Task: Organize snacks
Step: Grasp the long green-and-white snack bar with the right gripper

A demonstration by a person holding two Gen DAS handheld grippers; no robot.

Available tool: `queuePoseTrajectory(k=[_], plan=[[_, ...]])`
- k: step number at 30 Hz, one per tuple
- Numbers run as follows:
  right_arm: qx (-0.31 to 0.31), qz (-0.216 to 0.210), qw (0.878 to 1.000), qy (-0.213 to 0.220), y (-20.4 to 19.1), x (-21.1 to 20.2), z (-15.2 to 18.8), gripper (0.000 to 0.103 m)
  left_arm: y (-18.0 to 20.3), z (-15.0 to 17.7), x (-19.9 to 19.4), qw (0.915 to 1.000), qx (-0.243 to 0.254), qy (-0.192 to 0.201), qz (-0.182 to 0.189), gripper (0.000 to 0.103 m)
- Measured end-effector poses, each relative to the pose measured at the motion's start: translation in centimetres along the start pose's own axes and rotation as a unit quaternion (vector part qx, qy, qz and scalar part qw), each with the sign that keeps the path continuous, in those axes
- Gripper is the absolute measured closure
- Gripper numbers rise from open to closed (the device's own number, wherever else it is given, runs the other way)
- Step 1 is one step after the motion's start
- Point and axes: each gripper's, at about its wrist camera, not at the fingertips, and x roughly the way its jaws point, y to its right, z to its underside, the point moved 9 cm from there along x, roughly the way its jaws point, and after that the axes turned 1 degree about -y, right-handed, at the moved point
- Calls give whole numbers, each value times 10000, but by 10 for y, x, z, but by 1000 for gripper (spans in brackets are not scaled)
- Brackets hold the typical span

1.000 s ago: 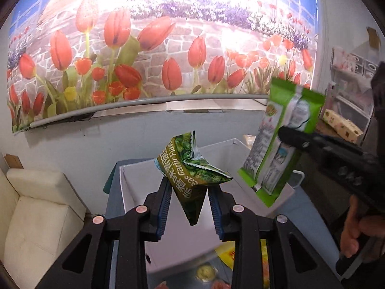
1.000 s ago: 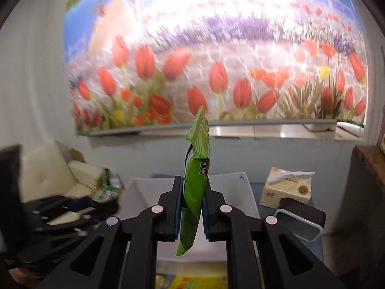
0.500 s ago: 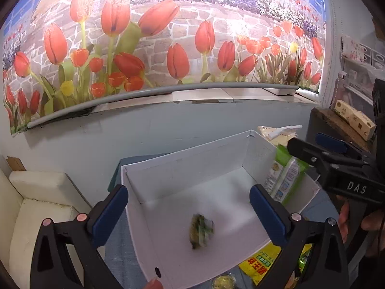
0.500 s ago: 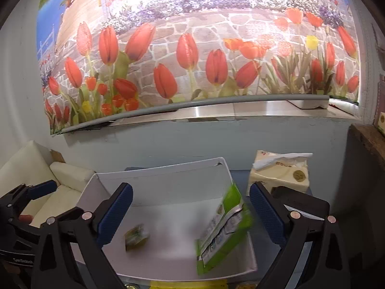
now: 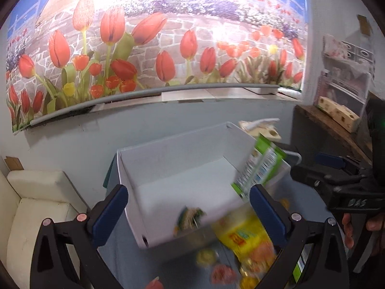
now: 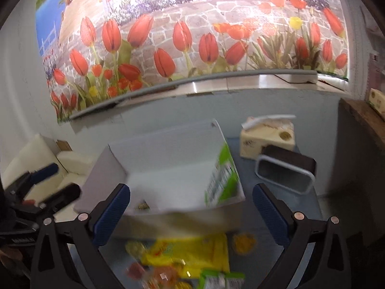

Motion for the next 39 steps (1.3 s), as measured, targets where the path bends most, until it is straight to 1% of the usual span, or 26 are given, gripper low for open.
queuePoseTrajectory(k=[2, 4, 5, 8, 10, 11, 13, 16, 19, 23, 24, 25, 26, 28, 31, 34, 39], plan=[[6, 150, 9998, -148, 7, -9, 24, 0, 8, 14, -11, 9999, -41, -23, 122, 0], [106, 180, 9993, -314, 11, -15, 48, 0, 17, 31, -21, 9997, -84, -110, 223, 0], [192, 149, 9989, -405, 13, -19, 64, 0, 21, 40, -26, 9996, -95, -158, 234, 0], [416, 211, 9970, -612, 19, -27, 96, 0, 29, 66, -39, 9993, -100, -252, 243, 0], [523, 116, 9962, -690, 19, -32, 114, 0, 32, 85, -47, 9987, -191, -374, 275, 0], [544, 138, 9956, -754, 21, -33, 122, 0, 33, 92, -51, 9984, -249, -411, 290, 0], [545, 175, 9948, -846, 22, -32, 134, 0, 36, 107, -58, 9981, -259, -473, 305, 0], [622, 62, 9930, -999, 23, -26, 150, 0, 38, 126, -64, 9975, -241, -600, 273, 0], [670, 31, 9918, -1086, 24, -19, 156, 0, 40, 138, -70, 9968, -272, -679, 330, 0], [640, -24, 9919, -1097, 21, -12, 159, 1, 41, 146, -77, 9966, -238, -718, 313, 0], [639, -48, 9916, -1120, 20, -9, 160, 2, 41, 148, -78, 9966, -231, -721, 316, 0], [638, -38, 9915, -1136, 20, -5, 160, 9, 41, 148, -78, 9965, -223, -730, 330, 0], [623, 8, 9909, -1190, 20, -1, 162, 17, 42, 149, -79, 9965, -212, -738, 341, 0], [605, 34, 9894, -1320, 22, 8, 166, 26, 42, 151, -79, 9964, -211, -752, 330, 0], [679, -5, 9873, -1439, 24, 20, 170, 28, 43, 154, -76, 9960, -189, -805, 345, 0], [831, -163, 9865, -1404, 25, 25, 170, 29, 44, 156, -73, 9955, -203, -848, 363, 0], [952, -333, 9849, -1407, 25, 26, 170, 35, 46, 157, -69, 9951, -225, -885, 385, 0]])
